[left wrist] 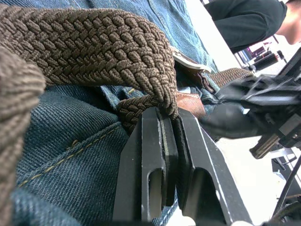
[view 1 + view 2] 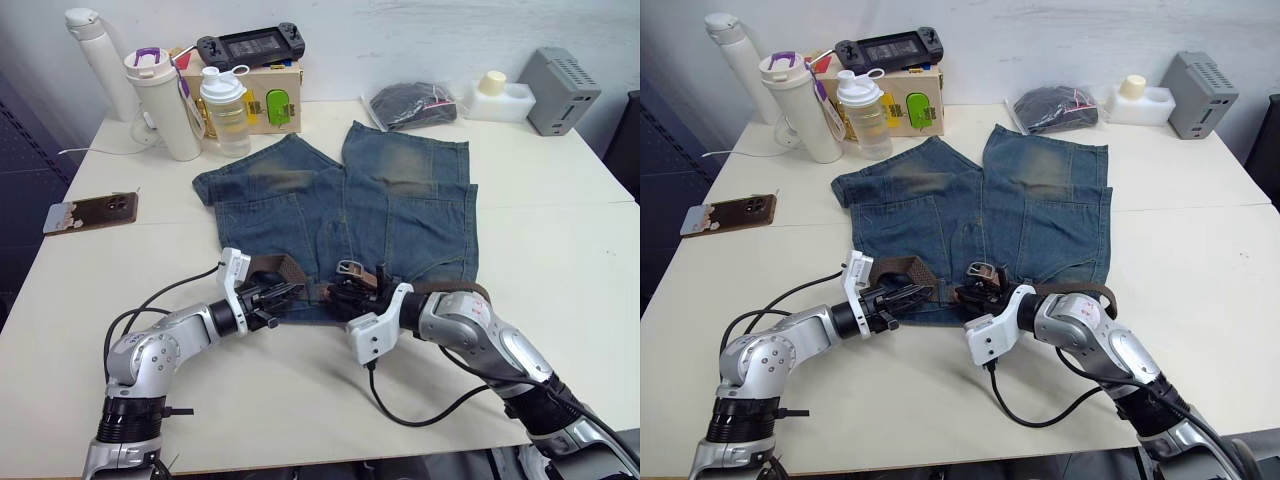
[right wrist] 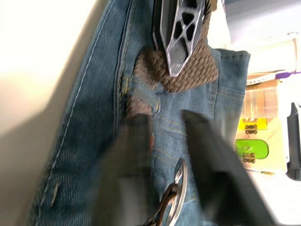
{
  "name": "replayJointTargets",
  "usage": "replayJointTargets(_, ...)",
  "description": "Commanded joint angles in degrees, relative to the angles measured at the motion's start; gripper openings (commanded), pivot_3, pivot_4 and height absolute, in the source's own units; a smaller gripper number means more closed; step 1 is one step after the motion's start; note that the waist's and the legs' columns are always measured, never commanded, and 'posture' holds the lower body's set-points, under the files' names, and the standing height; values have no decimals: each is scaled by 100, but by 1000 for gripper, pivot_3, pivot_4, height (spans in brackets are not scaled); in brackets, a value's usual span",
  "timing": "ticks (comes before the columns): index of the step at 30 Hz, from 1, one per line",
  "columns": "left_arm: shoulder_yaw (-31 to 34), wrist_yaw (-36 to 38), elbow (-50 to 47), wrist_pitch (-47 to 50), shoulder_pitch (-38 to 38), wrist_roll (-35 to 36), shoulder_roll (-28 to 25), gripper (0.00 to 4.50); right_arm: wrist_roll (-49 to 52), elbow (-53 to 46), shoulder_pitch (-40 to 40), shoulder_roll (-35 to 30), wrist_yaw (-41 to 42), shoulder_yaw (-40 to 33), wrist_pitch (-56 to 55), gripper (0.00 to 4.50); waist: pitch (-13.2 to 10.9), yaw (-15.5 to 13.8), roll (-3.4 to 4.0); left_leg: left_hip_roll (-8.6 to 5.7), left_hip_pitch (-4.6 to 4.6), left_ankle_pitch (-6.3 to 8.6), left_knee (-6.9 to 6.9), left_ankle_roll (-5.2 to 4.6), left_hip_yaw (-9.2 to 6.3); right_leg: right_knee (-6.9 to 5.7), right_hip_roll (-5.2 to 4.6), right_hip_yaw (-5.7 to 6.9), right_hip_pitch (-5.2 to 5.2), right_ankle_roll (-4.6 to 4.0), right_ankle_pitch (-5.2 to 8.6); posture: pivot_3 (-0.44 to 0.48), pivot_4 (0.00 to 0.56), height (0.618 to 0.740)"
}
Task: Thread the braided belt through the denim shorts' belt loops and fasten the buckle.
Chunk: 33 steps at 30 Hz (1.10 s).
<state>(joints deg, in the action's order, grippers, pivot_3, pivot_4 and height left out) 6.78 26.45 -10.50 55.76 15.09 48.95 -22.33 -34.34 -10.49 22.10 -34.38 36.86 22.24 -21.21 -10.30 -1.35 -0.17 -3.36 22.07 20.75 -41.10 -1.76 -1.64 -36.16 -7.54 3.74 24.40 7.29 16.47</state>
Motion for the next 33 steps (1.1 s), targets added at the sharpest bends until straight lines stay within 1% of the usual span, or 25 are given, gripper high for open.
replayJointTargets(1,-84,71,-94,33,-27,-32,25,0,133,-136,-53,-94,49,-125,-3,32,0,0,0,0,0,0,0,0,0,0,0,0,0,0,0,0,150,682)
replayJointTargets(5,-72,74,-89,40,-28,-24,19,0,172,-160,-117,-101,85,-127,92,32,0,1,0,0,0,0,0,0,0,-1,0,0,0,0,0,0,150,682)
replayJointTargets(9,-61,90,-92,48,-43,-20,-3,0,603,-375,-273,-9,155,-363,462,32,0,-3,0,0,0,0,-1,0,-1,-1,-1,0,0,0,0,0,150,682)
replayJointTargets(10,-64,100,-91,52,-45,-24,-15,0,666,-444,-350,-52,176,-407,477,671,0,-3,0,0,0,0,-1,0,-1,-1,0,-1,0,0,0,0,150,682)
replayJointTargets(12,-72,122,-88,55,-48,-33,-34,0,699,-519,-458,-111,195,-442,483,1251,0,-1,0,0,0,0,-1,0,-1,-1,-1,0,0,0,0,0,150,682)
replayJointTargets(13,-103,137,-82,41,-49,-68,-48,0,692,-541,-525,-151,197,-447,470,1827,0,-1,0,0,0,0,-1,0,-1,-1,-1,0,0,0,0,0,150,682)
replayJointTargets(15,-160,160,-77,4,-48,-140,-74,0,680,-577,-601,-186,199,-447,482,2606,0,-3,0,1,0,0,0,0,-1,-2,0,-1,0,0,0,0,150,682)
replayJointTargets(21,-236,178,-66,-67,-53,-319,-124,0,560,-576,-677,-130,109,-422,550,2606,0,-4,0,0,0,0,-1,0,-1,-3,0,-1,0,0,0,0,150,682)
replayJointTargets(33,-180,145,-133,15,-61,-280,-101,0,347,-310,-535,8,67,-256,529,2606,0,0,0,0,-1,0,-1,0,-1,-4,0,-1,0,0,0,0,150,682)
